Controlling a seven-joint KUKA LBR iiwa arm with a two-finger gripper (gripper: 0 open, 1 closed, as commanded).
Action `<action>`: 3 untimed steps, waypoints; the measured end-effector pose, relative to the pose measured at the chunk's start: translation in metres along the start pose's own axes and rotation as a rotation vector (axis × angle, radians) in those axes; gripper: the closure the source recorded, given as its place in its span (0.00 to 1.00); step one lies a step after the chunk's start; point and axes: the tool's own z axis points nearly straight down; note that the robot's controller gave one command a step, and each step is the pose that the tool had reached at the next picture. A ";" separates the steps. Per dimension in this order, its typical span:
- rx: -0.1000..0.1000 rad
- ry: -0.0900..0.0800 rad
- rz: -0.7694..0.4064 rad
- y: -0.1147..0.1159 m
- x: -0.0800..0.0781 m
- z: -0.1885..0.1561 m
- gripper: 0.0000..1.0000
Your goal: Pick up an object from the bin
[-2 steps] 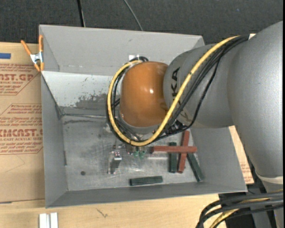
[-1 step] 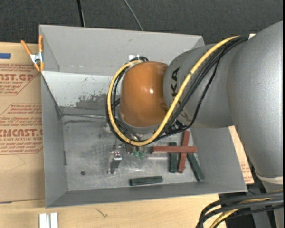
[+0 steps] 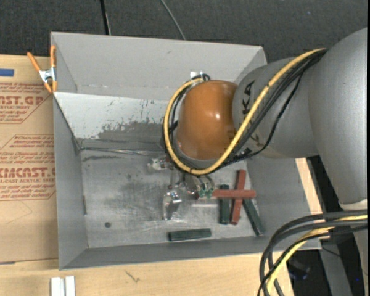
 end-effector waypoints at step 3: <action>0.002 0.008 0.061 -0.069 0.012 0.058 0.00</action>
Offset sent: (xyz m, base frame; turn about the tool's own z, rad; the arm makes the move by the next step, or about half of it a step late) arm -0.0274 -0.0922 -0.0591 0.0000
